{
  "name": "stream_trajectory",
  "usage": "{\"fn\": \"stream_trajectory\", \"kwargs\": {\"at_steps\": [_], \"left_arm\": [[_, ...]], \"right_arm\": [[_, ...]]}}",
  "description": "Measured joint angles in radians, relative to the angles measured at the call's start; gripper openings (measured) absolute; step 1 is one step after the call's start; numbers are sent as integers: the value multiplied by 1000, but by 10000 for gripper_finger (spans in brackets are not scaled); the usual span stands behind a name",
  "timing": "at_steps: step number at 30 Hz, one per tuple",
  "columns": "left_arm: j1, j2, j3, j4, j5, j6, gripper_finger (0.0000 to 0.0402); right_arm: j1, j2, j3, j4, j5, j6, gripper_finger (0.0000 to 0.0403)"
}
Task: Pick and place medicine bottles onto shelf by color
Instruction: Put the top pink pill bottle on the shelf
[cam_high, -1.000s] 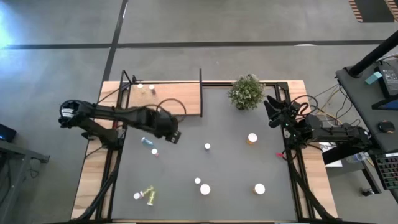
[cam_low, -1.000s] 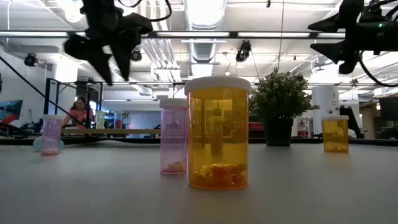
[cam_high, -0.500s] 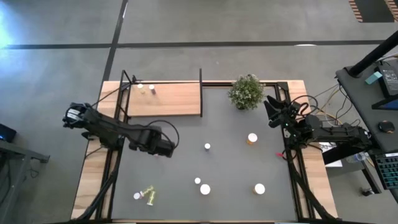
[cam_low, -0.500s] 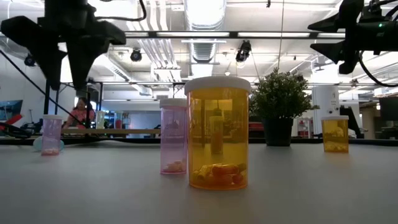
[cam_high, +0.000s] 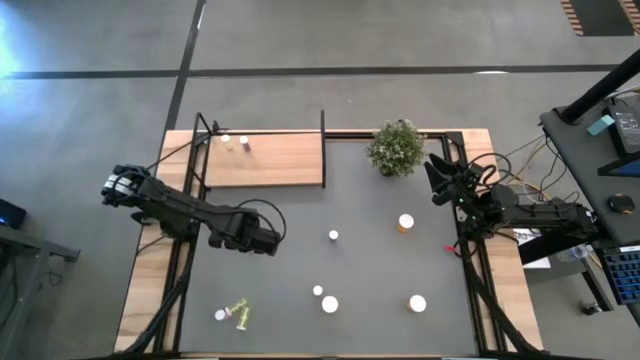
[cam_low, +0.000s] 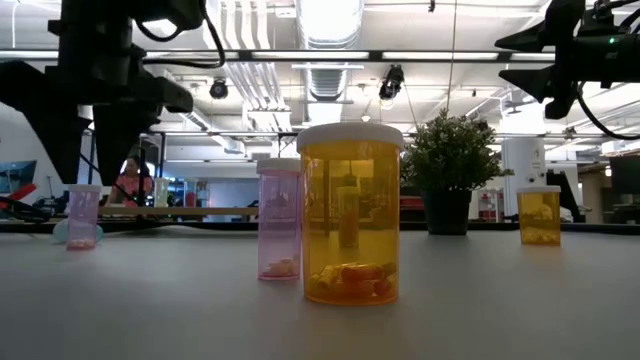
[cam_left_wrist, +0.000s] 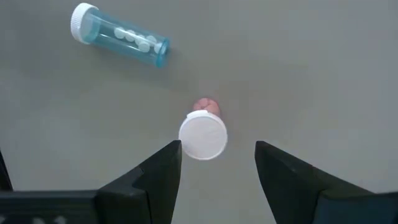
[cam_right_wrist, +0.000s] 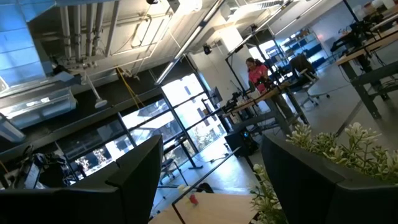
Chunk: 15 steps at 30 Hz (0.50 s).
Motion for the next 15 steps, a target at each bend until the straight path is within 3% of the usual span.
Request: {"fn": "stream_trajectory", "kwargs": {"at_steps": [15], "left_arm": [[3,-3,-83,86,-4,-1,187]], "right_arm": [[0,0,0,0,0,0,260]]}}
